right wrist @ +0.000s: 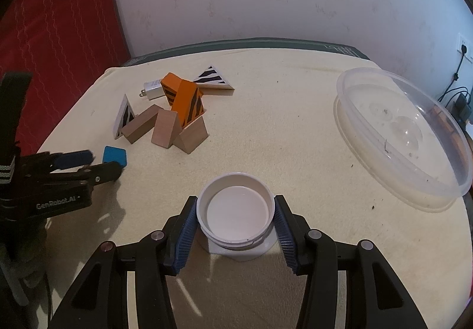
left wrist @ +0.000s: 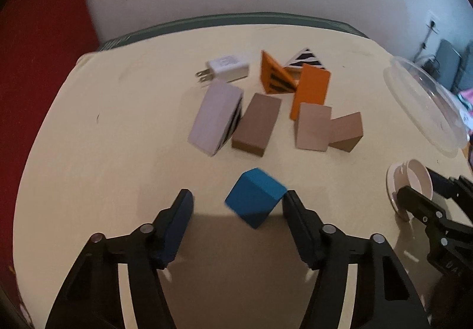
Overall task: Organize rigid objects
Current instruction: 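Grasp the blue triangular block with the left gripper while the right gripper holds the ring lid, then carry the ring lid into the clear bowl with the right gripper while the left carries the blue block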
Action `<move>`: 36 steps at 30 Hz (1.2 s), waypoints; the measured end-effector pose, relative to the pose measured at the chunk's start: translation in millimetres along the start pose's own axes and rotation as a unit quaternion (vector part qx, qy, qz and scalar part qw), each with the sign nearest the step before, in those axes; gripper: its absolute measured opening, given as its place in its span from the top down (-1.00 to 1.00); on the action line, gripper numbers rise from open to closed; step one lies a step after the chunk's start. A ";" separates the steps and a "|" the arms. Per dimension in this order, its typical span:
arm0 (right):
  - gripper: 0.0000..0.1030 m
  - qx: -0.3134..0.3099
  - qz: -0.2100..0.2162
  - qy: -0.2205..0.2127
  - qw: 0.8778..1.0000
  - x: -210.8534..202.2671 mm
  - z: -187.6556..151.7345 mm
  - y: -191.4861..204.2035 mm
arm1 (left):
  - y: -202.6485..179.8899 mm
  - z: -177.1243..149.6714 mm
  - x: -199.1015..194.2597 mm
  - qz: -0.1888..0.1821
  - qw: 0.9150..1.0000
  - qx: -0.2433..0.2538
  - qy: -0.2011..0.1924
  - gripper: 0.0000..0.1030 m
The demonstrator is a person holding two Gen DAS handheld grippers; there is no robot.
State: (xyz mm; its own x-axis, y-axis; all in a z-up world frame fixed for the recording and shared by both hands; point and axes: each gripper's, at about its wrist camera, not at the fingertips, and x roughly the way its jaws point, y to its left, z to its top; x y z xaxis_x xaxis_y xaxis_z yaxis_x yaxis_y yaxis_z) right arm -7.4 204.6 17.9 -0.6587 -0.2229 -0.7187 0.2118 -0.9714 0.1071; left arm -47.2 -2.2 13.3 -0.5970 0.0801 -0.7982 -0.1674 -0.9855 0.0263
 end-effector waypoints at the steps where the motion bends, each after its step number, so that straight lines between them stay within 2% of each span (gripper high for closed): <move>1: -0.03 0.000 0.001 0.000 1.000 -0.2 -0.3 -0.1 | -2.3 0.8 0.6 -0.002 1.000 0.009 -0.003 -0.11; 6: -0.03 0.001 0.001 -0.001 1.000 0.8 0.2 -0.2 | -7.2 1.0 1.6 -0.015 1.000 0.020 -0.013 0.22; 18: -0.02 0.014 0.002 -0.013 1.000 -2.9 0.3 -4.4 | -8.1 -5.3 -12.9 -0.011 0.999 -0.012 -0.033 0.26; 28: -0.02 0.042 0.010 -0.044 0.998 -15.2 1.8 -16.0 | -21.7 -7.2 -27.8 0.002 0.999 -0.022 -0.044 0.32; 36: -0.02 0.078 -0.008 -0.089 0.993 -38.8 10.6 -38.7 | -36.1 -2.4 -34.3 -0.001 0.999 -0.014 -0.050 0.33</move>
State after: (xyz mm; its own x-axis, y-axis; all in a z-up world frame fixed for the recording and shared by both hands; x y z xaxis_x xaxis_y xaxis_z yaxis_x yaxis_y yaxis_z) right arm 2.3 250.0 48.8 -0.7813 -0.2044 -0.5898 0.0946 -0.9727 0.2118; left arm -18.9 30.3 38.3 -0.6727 0.0942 -0.7339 -0.1465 -0.9892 0.0073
